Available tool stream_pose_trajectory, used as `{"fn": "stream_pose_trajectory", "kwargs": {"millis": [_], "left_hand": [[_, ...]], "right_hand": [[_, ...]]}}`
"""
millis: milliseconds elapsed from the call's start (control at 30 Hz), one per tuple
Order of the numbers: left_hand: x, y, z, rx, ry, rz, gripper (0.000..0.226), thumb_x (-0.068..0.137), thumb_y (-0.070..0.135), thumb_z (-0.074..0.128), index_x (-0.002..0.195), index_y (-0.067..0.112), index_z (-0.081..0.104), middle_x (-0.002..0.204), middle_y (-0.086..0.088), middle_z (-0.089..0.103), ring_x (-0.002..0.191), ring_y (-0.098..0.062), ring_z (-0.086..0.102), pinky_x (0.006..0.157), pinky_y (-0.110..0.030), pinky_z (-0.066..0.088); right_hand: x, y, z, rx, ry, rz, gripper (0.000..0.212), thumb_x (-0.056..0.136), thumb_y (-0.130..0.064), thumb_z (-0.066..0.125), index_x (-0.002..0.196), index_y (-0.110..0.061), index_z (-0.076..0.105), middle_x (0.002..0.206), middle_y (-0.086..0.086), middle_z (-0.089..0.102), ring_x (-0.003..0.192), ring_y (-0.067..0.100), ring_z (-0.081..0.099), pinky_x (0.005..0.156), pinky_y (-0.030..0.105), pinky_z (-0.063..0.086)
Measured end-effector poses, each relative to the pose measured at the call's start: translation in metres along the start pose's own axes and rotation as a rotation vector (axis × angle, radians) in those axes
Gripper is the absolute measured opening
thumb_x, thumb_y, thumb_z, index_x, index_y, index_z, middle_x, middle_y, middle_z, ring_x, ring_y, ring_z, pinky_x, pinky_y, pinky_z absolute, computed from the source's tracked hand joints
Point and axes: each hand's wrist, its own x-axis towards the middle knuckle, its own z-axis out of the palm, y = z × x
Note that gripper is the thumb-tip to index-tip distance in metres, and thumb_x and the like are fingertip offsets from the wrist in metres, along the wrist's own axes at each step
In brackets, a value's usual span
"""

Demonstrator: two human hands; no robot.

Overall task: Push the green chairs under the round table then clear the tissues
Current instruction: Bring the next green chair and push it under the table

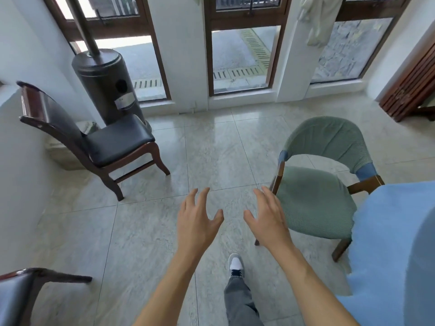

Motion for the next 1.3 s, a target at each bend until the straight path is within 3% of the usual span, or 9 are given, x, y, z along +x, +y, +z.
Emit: {"fn": "stream_pose_trajectory", "kwargs": {"millis": [300,600,933,1300], "left_hand": [[0.194,0.038,0.051,0.018,-0.046,0.016,0.066,0.088,0.048,0.062,0.146,0.031,0.036,0.155,-0.009,0.036,0.139,-0.028,0.036,0.111,-0.043,0.035],[0.351,0.081,0.084,-0.013,-0.068,0.069,0.066,0.088,0.049,0.060,0.146,0.034,0.032,0.156,-0.004,0.034,0.139,-0.026,0.036,0.111,-0.046,0.038],[0.530,0.092,0.136,-0.040,-0.121,0.141,0.066,0.088,0.048,0.061,0.147,0.033,0.034,0.156,-0.005,0.034,0.139,-0.027,0.035,0.111,-0.045,0.037],[0.729,0.150,0.189,-0.062,-0.215,0.318,0.065,0.087,0.049,0.061,0.145,0.034,0.035,0.155,-0.005,0.035,0.139,-0.027,0.036,0.110,-0.045,0.038]], "right_hand": [[0.193,0.025,-0.015,0.050,0.027,0.071,0.061,0.094,-0.036,0.055,0.148,-0.017,0.034,0.160,0.006,0.024,0.146,0.022,0.020,0.116,0.046,0.029],[0.347,0.044,-0.037,0.043,0.048,0.101,0.063,0.095,-0.039,0.051,0.151,-0.021,0.029,0.162,0.002,0.018,0.147,0.020,0.016,0.116,0.040,0.023],[0.513,0.062,-0.041,0.016,0.107,0.145,0.060,0.094,-0.035,0.054,0.148,-0.018,0.034,0.160,0.005,0.022,0.145,0.022,0.021,0.114,0.039,0.027],[0.687,0.083,-0.074,0.031,0.240,0.297,0.059,0.093,-0.034,0.055,0.147,-0.018,0.035,0.160,0.004,0.024,0.144,0.020,0.022,0.114,0.039,0.028]]}}
